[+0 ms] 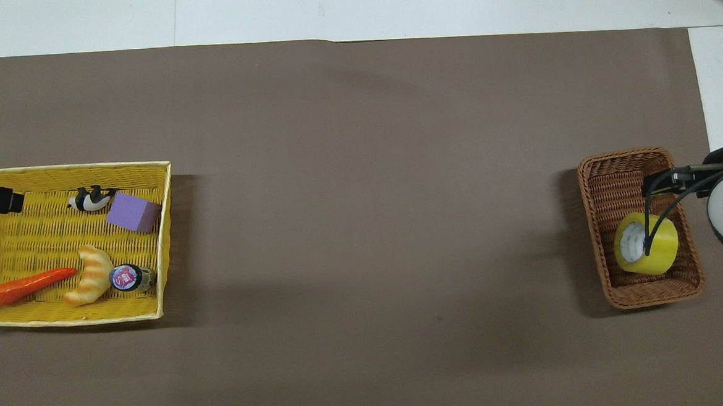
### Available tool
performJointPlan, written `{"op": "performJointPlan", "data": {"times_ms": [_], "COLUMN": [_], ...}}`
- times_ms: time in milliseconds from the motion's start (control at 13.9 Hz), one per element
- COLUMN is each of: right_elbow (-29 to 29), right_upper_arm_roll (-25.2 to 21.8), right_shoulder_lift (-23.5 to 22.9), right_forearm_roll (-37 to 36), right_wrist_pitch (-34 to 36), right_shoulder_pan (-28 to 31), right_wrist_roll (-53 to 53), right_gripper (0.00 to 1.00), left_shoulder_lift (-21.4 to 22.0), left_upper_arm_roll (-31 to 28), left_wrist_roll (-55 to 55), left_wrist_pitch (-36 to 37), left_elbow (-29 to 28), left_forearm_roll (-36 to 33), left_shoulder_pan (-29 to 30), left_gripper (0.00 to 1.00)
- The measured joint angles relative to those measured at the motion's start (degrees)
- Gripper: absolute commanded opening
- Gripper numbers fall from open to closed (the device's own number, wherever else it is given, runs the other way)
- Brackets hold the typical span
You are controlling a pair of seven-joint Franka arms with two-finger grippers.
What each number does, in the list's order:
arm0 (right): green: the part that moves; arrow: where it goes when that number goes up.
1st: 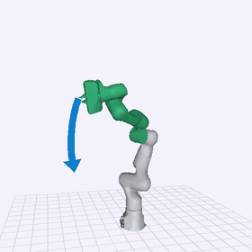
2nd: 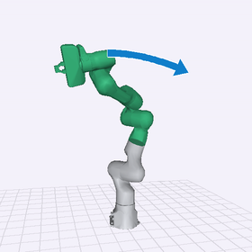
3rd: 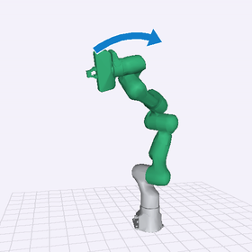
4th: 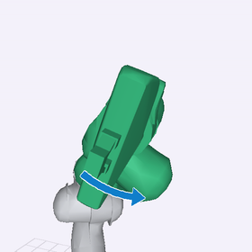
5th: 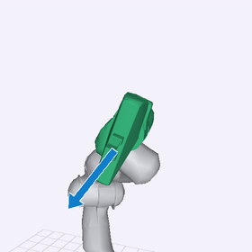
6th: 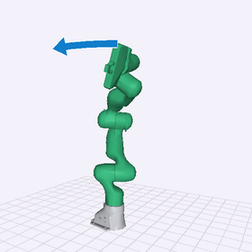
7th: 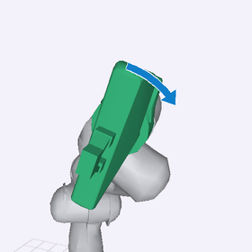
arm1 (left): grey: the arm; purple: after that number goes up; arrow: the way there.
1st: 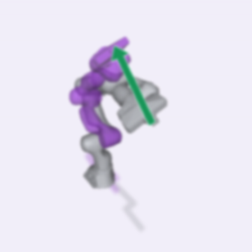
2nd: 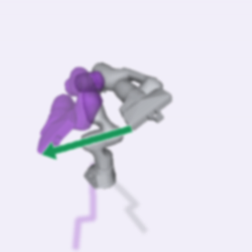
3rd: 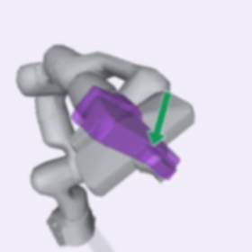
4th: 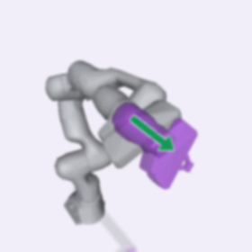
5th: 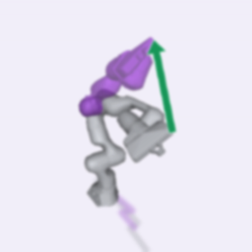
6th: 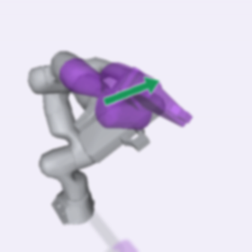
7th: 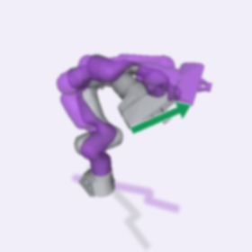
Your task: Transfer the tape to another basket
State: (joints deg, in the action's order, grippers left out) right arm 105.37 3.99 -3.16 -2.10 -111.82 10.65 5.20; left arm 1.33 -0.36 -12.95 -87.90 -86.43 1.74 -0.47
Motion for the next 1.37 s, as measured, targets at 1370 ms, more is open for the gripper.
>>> {"op": "performJointPlan", "data": {"times_ms": [1370], "right_elbow": [-21.6], "right_upper_arm_roll": [2.3], "right_shoulder_lift": [2.0], "right_forearm_roll": [1.2], "right_wrist_pitch": [29.6], "right_shoulder_pan": [-6.3], "right_wrist_roll": [-7.6], "right_gripper": [1.0], "left_shoulder_lift": [0.0], "left_upper_arm_roll": [-0.2], "left_wrist_roll": [0.1], "left_wrist_pitch": [0.0], "left_elbow": [0.0], "left_forearm_roll": [0.0], "left_shoulder_pan": [-0.7], "left_gripper": [1.0]}}
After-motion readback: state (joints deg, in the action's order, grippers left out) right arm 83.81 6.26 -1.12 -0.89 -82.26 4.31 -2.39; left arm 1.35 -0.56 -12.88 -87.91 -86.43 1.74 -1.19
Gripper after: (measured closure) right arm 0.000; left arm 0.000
